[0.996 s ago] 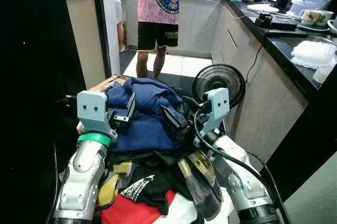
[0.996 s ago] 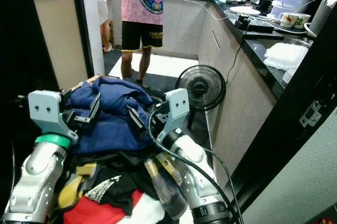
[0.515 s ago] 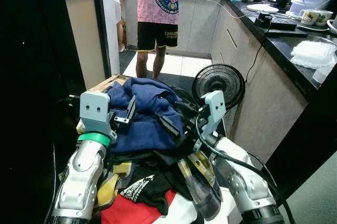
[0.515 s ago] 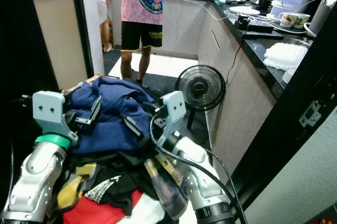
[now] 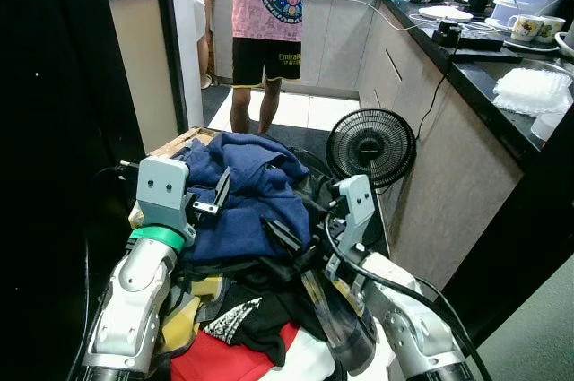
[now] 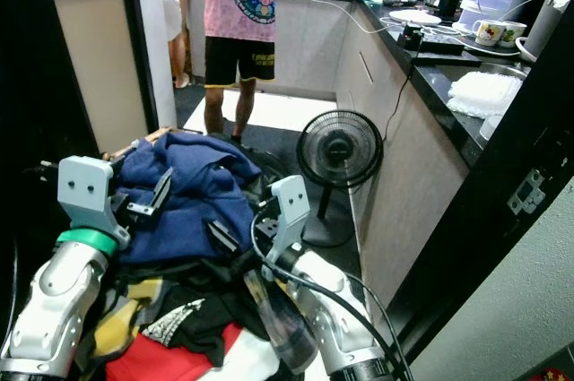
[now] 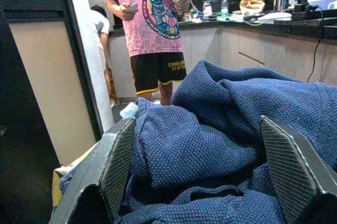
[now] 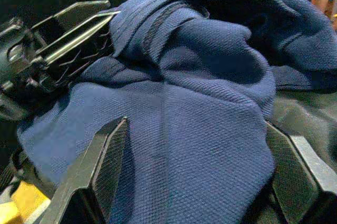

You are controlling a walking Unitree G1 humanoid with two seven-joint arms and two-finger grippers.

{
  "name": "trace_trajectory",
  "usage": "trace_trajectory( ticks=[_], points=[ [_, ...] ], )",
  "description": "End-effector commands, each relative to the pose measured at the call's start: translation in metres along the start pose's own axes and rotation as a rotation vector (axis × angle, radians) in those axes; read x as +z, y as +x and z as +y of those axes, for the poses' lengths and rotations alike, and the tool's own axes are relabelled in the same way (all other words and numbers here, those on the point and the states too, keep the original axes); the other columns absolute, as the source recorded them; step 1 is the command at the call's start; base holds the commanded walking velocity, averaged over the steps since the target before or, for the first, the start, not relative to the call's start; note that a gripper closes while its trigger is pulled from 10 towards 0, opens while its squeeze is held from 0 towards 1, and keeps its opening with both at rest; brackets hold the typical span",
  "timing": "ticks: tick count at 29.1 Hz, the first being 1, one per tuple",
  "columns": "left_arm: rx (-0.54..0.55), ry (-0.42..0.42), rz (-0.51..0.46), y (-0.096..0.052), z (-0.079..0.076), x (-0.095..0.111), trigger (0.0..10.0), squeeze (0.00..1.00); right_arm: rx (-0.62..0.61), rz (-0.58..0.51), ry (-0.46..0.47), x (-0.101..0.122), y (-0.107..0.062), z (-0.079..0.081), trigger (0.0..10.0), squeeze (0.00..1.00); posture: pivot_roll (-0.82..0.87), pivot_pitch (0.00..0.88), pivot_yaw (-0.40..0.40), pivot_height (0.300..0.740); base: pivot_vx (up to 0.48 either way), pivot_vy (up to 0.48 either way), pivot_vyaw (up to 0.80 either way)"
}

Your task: Clothes washing

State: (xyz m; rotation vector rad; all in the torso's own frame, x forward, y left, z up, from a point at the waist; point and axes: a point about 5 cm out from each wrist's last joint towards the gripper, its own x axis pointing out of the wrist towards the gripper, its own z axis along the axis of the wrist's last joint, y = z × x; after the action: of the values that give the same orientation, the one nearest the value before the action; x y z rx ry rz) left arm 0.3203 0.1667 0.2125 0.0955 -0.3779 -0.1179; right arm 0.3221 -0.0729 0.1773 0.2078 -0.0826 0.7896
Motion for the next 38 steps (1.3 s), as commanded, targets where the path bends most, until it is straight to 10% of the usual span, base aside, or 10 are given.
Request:
trace_trajectory(
  ticks=[1,8,9,38],
  points=[
    [0.002,-0.007,0.040,-0.001,0.000,-0.008,10.0,0.00,-0.038,0.000,0.029,-0.003,-0.002,-0.006,10.0,0.00,-0.05,0.013,0.007,0.740,0.000,0.000,0.00],
    [0.007,-0.011,0.040,-0.001,0.003,-0.008,10.0,0.00,-0.074,-0.013,0.060,-0.003,0.006,-0.011,10.0,0.00,-0.05,0.022,0.012,0.740,0.000,0.000,0.00],
    [0.007,-0.010,0.042,-0.002,0.004,-0.008,10.0,0.00,-0.106,-0.026,0.073,-0.003,0.008,-0.014,0.0,0.00,-0.04,0.039,0.024,0.740,0.000,0.000,0.00],
    [-0.009,0.005,0.052,0.001,0.005,-0.008,10.0,0.00,-0.225,-0.199,0.043,0.031,0.003,-0.030,0.0,0.00,-0.03,0.026,0.037,0.740,0.000,0.000,0.00]
  ],
)
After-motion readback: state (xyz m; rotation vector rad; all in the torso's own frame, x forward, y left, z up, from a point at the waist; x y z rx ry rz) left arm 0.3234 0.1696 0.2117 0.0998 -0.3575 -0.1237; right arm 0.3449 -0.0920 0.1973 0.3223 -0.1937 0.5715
